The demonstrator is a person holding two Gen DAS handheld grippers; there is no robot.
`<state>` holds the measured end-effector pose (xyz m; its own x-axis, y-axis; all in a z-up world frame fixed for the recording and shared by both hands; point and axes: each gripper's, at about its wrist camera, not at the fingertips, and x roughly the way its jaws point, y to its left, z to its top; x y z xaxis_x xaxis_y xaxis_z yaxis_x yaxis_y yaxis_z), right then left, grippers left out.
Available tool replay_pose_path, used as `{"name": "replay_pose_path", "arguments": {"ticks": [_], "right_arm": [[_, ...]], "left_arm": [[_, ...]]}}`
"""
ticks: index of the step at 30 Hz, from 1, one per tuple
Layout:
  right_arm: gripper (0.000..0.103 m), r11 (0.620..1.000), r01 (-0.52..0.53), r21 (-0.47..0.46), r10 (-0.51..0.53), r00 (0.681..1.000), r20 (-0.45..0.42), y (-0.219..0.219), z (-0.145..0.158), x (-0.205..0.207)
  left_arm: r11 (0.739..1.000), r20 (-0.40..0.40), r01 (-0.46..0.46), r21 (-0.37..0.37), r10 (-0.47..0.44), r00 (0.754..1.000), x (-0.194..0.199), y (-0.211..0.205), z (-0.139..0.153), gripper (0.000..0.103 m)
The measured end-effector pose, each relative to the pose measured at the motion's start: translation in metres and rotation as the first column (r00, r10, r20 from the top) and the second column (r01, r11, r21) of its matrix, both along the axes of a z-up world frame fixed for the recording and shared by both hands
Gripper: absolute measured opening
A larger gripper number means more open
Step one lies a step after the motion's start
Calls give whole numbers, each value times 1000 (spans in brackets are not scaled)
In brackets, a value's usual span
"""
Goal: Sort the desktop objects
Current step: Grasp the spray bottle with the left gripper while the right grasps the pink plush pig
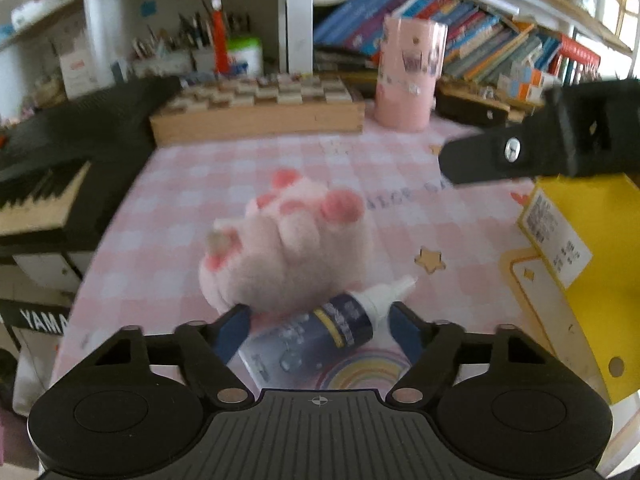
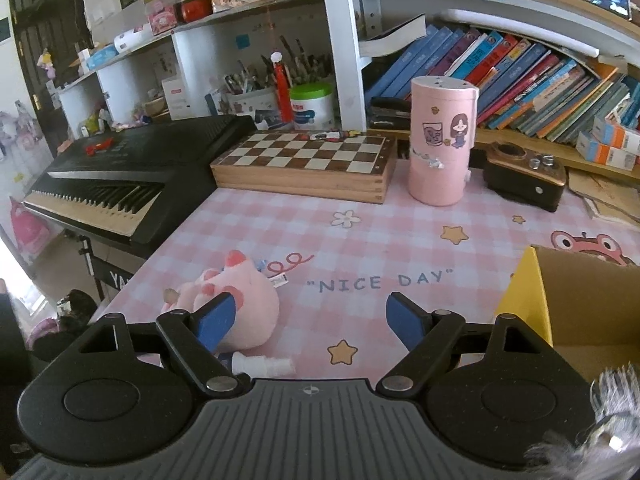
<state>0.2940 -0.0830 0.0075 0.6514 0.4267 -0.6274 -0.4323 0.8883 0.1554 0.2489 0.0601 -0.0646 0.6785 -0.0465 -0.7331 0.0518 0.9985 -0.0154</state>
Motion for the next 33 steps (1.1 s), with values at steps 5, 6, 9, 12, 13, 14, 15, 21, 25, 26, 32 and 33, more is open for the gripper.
{"name": "replay_pose_path", "arguments": {"ticks": [5, 6, 9, 12, 13, 14, 15, 21, 25, 26, 32, 33], "right_arm": [[84, 999, -36, 6, 36, 998, -43, 9, -7, 13], [84, 999, -48, 5, 48, 997, -54, 11, -9, 15], [84, 994, -111, -4, 110, 990, -87, 26, -16, 24], [84, 988, -157, -1, 156, 980, -121, 43, -22, 31], [84, 985, -173, 4, 172, 976, -133, 47, -24, 34], [84, 982, -189, 7, 188, 972, -143, 53, -26, 36], [84, 980, -199, 7, 198, 969, -148, 59, -28, 39], [87, 979, -203, 18, 202, 956, -214, 82, -48, 62], [86, 976, -165, 143, 202, 930, -306, 78, -61, 77], [81, 973, -151, 175, 204, 920, -335, 77, -65, 81], [62, 958, -117, 261, 211, 905, -370, 68, -59, 86], [62, 959, -111, 262, 200, 918, -342, 63, -52, 84]], "left_arm": [[1000, -28, 22, -21, -22, 999, -10, -4, 2, 48], [999, -35, 33, -25, -34, 999, -13, -5, 2, 41], [998, -58, 61, -29, -63, 996, -18, -8, -1, 33], [997, -57, 72, -6, -72, 996, -17, -12, -1, 33], [997, -59, 74, -7, -74, 995, -17, -13, -1, 33], [997, -65, 76, -13, -77, 995, -16, -14, -3, 32], [997, -76, 78, -21, -79, 994, -15, -15, -6, 32], [996, -68, 89, 6, -88, 994, -10, -22, -10, 31], [997, -66, 78, 0, -78, 995, -11, -22, -10, 31], [997, -66, 81, 6, -80, 995, -11, -23, -10, 31], [997, -65, 63, 50, -60, 996, -14, -29, -10, 31], [997, -66, 57, 54, -54, 996, -15, -28, -10, 31]]}}
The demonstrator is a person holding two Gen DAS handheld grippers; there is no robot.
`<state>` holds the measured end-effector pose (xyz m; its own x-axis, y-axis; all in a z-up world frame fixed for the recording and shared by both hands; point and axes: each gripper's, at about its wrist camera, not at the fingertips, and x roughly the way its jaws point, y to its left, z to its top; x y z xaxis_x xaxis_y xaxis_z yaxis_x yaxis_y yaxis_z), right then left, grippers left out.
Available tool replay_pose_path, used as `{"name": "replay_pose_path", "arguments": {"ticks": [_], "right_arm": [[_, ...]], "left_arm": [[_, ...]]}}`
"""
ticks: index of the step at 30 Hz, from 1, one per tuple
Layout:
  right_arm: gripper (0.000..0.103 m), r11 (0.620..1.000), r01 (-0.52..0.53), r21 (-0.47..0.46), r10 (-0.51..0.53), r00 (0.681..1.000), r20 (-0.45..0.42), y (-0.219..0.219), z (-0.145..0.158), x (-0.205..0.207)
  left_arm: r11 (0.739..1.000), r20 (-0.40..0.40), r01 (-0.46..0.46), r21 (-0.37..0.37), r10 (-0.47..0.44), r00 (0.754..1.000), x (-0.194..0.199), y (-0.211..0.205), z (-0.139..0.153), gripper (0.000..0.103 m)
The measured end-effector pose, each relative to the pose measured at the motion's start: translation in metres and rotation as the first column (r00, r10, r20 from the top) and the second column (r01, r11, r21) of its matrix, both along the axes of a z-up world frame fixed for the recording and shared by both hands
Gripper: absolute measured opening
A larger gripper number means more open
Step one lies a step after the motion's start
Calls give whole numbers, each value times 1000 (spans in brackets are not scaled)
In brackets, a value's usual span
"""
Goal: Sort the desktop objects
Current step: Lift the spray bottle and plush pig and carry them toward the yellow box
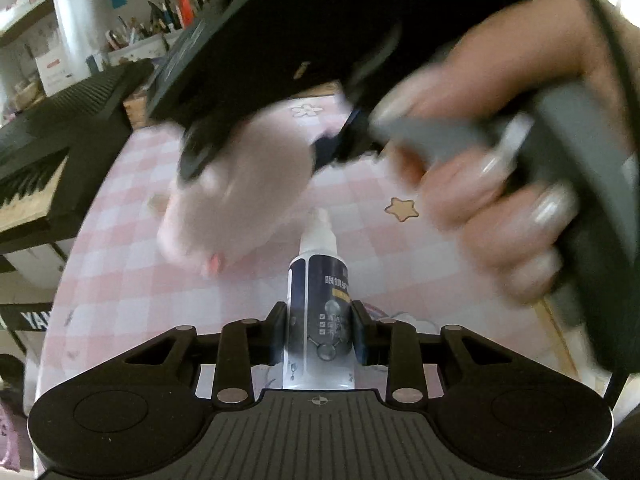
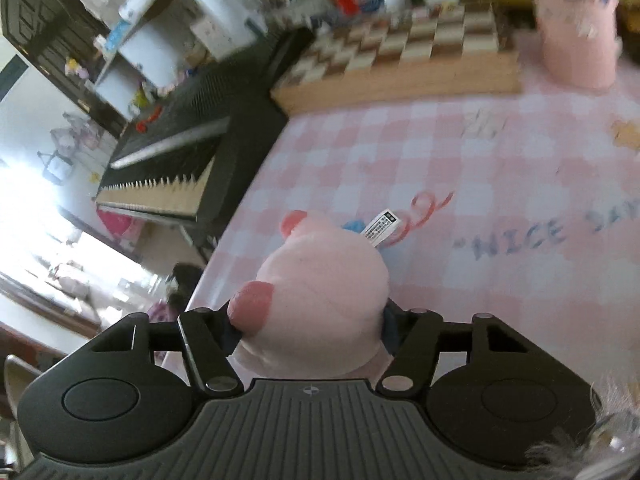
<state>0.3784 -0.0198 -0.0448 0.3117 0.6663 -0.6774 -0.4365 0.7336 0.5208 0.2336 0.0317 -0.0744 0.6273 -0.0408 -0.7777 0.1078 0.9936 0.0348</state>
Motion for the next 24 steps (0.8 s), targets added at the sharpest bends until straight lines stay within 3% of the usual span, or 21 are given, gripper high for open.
{"name": "replay_pose_path", "arguments": {"ticks": [4, 8, 15, 24], "right_arm": [[62, 997, 71, 28, -74, 991, 113, -24, 28, -8], [62, 988, 150, -18, -144, 969, 202, -43, 42, -17], [62, 978, 177, -110, -136, 943, 302, -56, 55, -50], [63, 970, 183, -158, -137, 955, 264, -70, 63, -105]], "left_arm": [[998, 5, -41, -41, 41, 999, -6, 9, 4, 31], [990, 4, -101, -101, 102, 995, -14, 29, 11, 31], [932, 54, -226, -284, 251, 966, -39, 69, 32, 31], [918, 187, -198, -343, 274, 943, -77, 80, 79, 31]]}}
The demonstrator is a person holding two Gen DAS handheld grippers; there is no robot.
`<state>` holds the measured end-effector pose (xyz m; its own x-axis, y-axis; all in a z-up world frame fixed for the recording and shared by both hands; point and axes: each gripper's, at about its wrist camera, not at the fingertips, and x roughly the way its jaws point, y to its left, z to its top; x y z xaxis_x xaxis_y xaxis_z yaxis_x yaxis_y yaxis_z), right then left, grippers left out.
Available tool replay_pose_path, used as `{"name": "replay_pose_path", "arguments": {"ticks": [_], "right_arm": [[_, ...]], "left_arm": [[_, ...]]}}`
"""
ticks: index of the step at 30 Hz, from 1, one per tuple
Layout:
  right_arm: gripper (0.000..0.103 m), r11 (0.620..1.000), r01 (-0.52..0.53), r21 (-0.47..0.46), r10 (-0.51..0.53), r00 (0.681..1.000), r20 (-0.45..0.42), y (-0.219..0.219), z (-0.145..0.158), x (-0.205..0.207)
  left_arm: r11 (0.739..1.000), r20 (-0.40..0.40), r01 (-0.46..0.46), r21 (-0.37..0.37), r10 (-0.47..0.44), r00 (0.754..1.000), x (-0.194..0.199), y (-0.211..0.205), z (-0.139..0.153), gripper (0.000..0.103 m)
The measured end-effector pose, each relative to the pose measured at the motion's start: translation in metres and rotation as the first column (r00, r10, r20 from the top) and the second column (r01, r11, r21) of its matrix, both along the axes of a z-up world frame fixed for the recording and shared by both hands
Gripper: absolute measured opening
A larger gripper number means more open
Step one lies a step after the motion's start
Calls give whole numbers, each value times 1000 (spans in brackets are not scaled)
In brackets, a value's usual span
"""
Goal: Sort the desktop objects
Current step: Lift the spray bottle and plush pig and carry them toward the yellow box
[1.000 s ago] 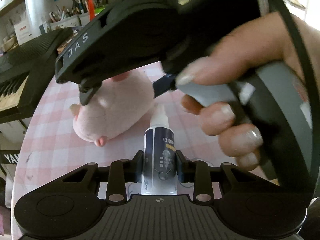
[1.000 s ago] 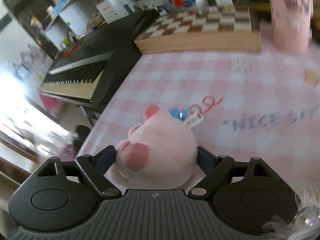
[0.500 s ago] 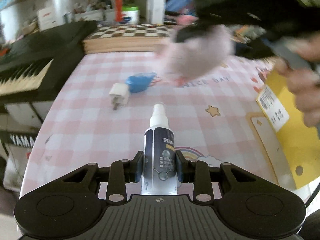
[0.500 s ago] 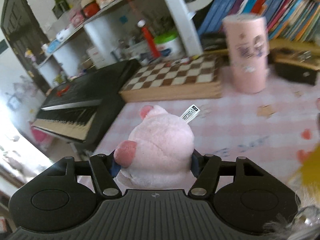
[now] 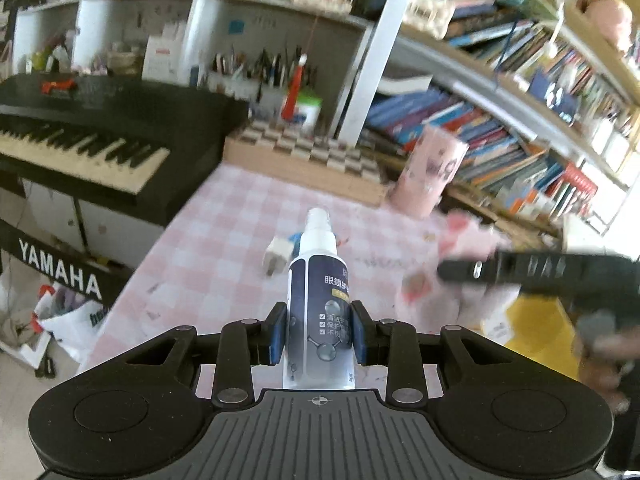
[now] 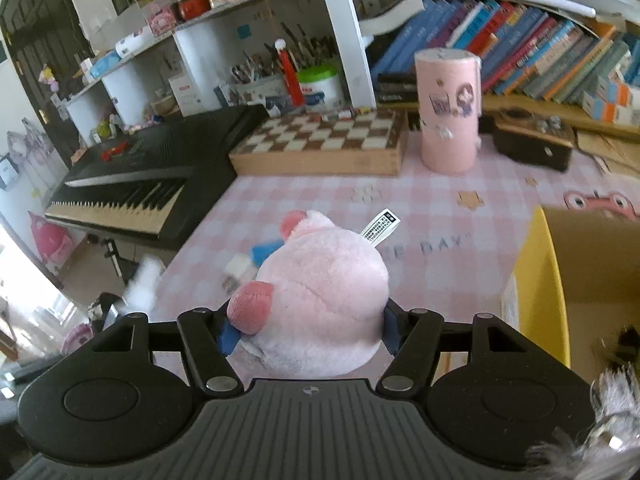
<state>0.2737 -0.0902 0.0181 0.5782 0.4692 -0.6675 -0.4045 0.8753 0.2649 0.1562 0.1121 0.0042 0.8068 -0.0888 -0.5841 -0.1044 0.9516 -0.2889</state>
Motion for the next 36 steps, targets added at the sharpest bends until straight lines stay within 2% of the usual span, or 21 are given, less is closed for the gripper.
{"name": "replay_pose_path", "arguments": {"ticks": [5, 12, 21, 29, 36], "right_arm": [[63, 999, -17, -28, 17, 1000, -1, -7, 3, -37], [63, 997, -10, -75, 8, 1000, -24, -15, -2, -82], [63, 998, 1, -68, -4, 999, -44, -11, -8, -144], [63, 997, 35, -67, -38, 998, -43, -13, -13, -199], [63, 989, 130, -73, -133, 990, -42, -29, -20, -242]], "left_arm": [[1000, 19, -8, 13, 8, 1000, -21, 0, 12, 31], [999, 1, 44, -2, -44, 999, -51, 0, 11, 31], [995, -25, 100, -11, -100, 995, -99, 1, 7, 31], [986, -35, 167, -6, -167, 985, -133, -8, 7, 31], [965, -59, 263, 1, -263, 963, -150, -24, 2, 31]]}}
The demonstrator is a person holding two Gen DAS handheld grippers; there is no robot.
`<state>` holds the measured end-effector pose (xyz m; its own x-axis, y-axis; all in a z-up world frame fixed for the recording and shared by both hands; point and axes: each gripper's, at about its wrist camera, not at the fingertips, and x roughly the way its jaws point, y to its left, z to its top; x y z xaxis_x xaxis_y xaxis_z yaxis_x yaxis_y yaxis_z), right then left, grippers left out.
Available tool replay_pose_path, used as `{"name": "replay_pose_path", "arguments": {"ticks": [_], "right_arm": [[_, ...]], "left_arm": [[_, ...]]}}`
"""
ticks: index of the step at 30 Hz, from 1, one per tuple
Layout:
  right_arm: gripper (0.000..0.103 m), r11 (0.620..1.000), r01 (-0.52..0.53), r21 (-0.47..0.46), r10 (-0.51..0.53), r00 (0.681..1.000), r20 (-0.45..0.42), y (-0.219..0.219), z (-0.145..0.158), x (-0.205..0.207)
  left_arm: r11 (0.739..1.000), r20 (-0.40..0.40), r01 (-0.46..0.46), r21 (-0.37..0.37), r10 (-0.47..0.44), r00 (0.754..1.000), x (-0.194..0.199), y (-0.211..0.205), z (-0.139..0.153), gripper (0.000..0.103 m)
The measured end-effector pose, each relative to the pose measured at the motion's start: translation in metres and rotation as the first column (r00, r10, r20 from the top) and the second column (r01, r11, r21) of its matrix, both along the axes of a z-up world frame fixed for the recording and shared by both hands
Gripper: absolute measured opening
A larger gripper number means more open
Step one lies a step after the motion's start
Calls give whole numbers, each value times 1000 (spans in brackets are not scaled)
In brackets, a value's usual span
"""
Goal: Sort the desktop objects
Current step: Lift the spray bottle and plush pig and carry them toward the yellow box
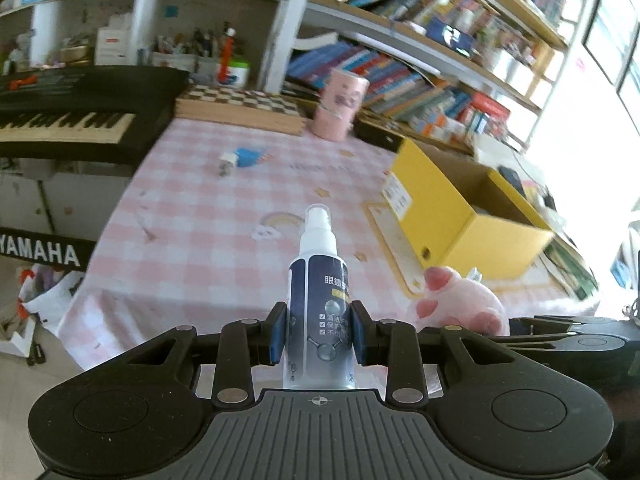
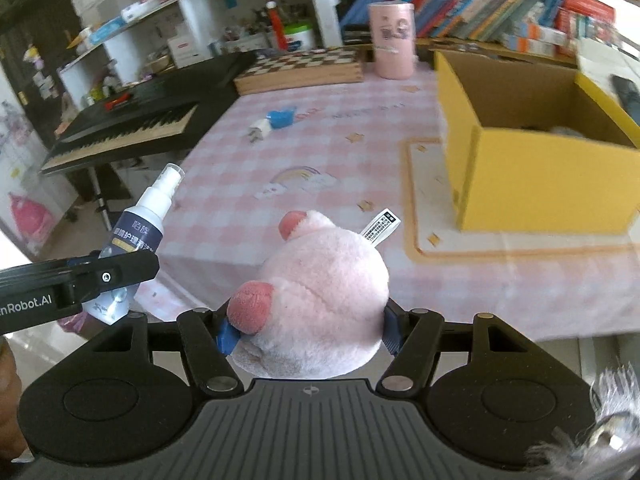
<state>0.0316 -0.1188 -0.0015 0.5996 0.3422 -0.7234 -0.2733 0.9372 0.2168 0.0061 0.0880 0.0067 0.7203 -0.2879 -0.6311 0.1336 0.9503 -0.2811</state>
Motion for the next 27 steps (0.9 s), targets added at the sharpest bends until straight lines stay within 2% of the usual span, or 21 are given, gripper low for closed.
{"name": "replay_pose_path", "arguments": {"ticks": [8, 14, 27], "right_arm": [[63, 989, 149, 17, -149, 989, -3, -28, -3, -32], [63, 967, 252, 28, -252, 968, -8, -52, -4, -48], [63, 916, 402, 17, -402, 916, -15, -98, -3, -52]], "left_arm": [[991, -12, 130, 16, -130, 991, -2, -26, 0, 31], [973, -13, 231, 16, -231, 973, 4, -48, -2, 31], [931, -8, 366, 5, -366, 931, 28, -97, -3, 31]]}}
